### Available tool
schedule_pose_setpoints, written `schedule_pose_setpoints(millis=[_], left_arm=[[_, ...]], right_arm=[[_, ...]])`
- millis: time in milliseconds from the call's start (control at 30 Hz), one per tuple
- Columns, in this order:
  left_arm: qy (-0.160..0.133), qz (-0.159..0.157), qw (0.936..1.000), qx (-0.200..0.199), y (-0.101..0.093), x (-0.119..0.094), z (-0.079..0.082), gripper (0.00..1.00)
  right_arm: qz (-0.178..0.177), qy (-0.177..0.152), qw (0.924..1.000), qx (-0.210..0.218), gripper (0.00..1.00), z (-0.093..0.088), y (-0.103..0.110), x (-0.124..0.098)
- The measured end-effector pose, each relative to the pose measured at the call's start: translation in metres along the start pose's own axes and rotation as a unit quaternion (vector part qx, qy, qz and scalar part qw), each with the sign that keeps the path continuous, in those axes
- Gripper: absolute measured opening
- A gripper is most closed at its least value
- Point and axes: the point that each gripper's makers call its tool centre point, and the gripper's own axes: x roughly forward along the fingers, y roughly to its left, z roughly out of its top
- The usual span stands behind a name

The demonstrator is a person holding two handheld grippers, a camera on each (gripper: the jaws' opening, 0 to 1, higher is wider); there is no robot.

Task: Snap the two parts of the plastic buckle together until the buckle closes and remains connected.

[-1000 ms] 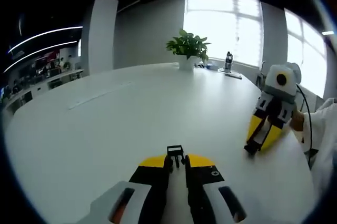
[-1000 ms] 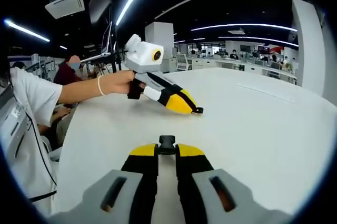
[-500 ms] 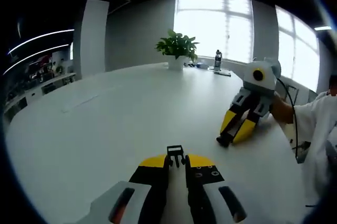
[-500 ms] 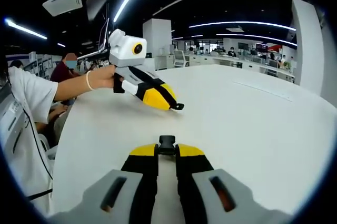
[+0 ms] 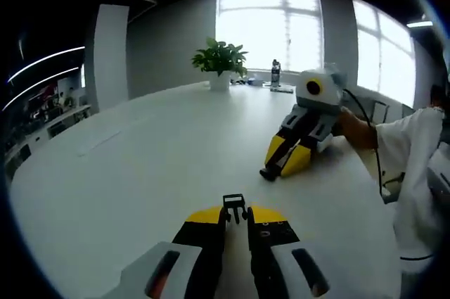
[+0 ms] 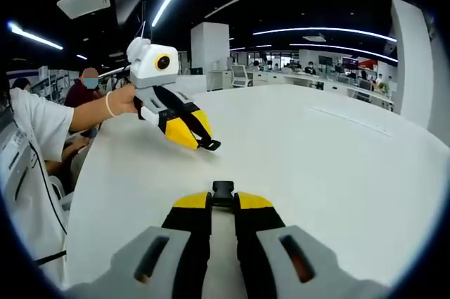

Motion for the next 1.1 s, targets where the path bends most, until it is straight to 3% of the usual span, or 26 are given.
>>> schedule_pose_setpoints(millis=[533,1100], left_arm=[[0.016,-0.056,0.9972,0.046,-0.024,-0.013,-0.015,0.12],[0.013,-0.035,0.9984,0.043,-0.017,-0.025,-0.018,0.13]], right_arm=[[0.021,-0.002,0.9998,-0.003,0.12,0.000,-0.003,0.006],[0.020,0.003,0.9998,-0.004,0.12,0.002,-0.005,0.008]])
